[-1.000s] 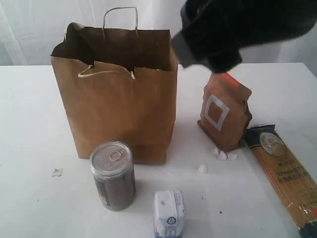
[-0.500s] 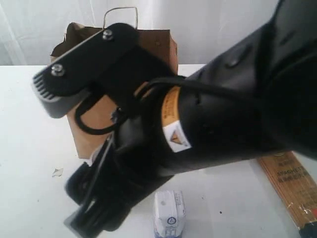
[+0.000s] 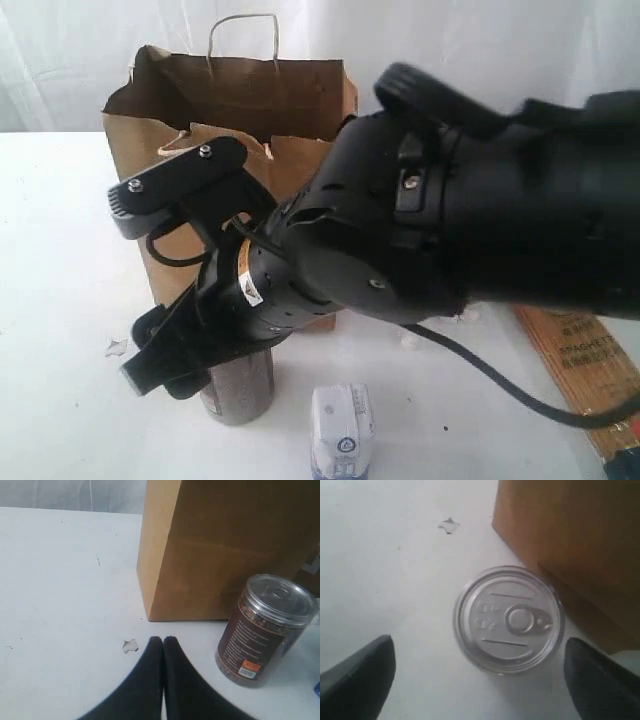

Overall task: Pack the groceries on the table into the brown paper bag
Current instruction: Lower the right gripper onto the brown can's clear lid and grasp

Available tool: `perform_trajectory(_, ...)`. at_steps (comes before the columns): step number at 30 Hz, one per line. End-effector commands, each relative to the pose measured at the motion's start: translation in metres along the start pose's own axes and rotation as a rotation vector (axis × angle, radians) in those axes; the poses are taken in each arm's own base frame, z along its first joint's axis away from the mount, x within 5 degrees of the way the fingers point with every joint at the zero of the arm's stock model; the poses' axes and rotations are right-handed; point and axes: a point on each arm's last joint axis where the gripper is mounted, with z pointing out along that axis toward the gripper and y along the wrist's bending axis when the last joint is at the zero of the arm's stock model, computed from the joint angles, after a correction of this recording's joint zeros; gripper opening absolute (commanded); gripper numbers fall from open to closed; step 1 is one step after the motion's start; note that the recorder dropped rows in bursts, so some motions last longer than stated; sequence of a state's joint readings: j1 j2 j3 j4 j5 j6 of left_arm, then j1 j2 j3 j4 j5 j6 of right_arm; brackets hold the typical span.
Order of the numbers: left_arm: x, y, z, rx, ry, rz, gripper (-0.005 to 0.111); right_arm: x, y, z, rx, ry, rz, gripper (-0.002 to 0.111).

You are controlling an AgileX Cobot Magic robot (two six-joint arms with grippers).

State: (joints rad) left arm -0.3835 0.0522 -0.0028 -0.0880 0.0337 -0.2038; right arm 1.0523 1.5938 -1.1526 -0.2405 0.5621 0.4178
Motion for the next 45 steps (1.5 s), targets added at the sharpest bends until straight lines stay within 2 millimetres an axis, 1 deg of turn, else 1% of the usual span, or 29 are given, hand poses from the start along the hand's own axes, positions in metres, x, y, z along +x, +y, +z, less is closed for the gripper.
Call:
perform_trajectory(1, 0.0, 0.0, 0.0, 0.002, -0.008, -0.007, 0.0, 0.0, -0.012, 0.015, 0.036, 0.009, 0.033, 0.09)
perform_trajectory(5, 0.0, 0.0, 0.0, 0.002, -0.008, -0.007, 0.0, 0.0, -0.015, 0.026, 0.043, 0.016, 0.035, 0.095)
perform_trajectory(12, 0.0, 0.0, 0.0, 0.002, -0.008, -0.007, 0.0, -0.001, -0.012, 0.036, 0.023, -0.009, 0.03, 0.095)
perform_trajectory(17, 0.0, 0.0, 0.0, 0.002, -0.008, -0.007, 0.0, 0.003, -0.012, 0.048, 0.027, 0.016, 0.017, 0.095)
perform_trajectory(22, 0.0, 0.0, 0.0, 0.002, -0.008, -0.007, 0.0, 0.004, -0.015, 0.06, 0.024, 0.007, 0.016, 0.095)
perform_trajectory(25, 0.0, 0.0, 0.0, 0.002, -0.008, -0.007, 0.0, 0.005, -0.014, 0.063, 0.022, 0.007, 0.015, 0.095)
perform_trajectory(27, 0.0, 0.0, 0.0, 0.002, -0.008, -0.007, 0.0, 0.006, -0.016, 0.065, 0.026, 0.013, 0.019, 0.093)
perform_trajectory(30, 0.0, 0.0, 0.0, 0.002, -0.008, -0.007, 0.0, 0.007, -0.019, 0.069, 0.03, 0.018, 0.023, 0.084)
perform_trajectory(33, 0.0, 0.0, 0.0, 0.002, -0.008, -0.007, 0.0, 0.008, -0.02, 0.073, 0.036, 0.031, 0.025, 0.069)
perform_trajectory(36, 0.0, 0.0, 0.0, 0.002, -0.008, -0.007, 0.0, 0.009, -0.02, 0.073, 0.037, 0.035, 0.027, 0.049)
perform_trajectory(38, 0.0, 0.0, 0.0, 0.002, -0.008, -0.007, 0.0, 0.008, -0.021, 0.07, 0.037, 0.033, 0.031, 0.034)
perform_trajectory(40, 0.0, 0.0, 0.0, 0.002, -0.008, -0.007, 0.0, 0.007, -0.021, 0.066, 0.038, 0.027, 0.033, 0.021)
perform_trajectory(41, 0.0, 0.0, 0.0, 0.002, -0.008, -0.007, 0.0, 0.006, -0.021, 0.064, 0.037, 0.021, 0.033, 0.017)
perform_trajectory(43, 0.0, 0.0, 0.0, 0.002, -0.008, -0.007, 0.0, 0.004, -0.021, 0.059, 0.036, 0.011, 0.035, 0.011)
perform_trajectory(45, 0.0, 0.0, 0.0, 0.002, -0.008, -0.007, 0.0, 0.004, -0.021, 0.055, 0.037, 0.008, 0.035, 0.009)
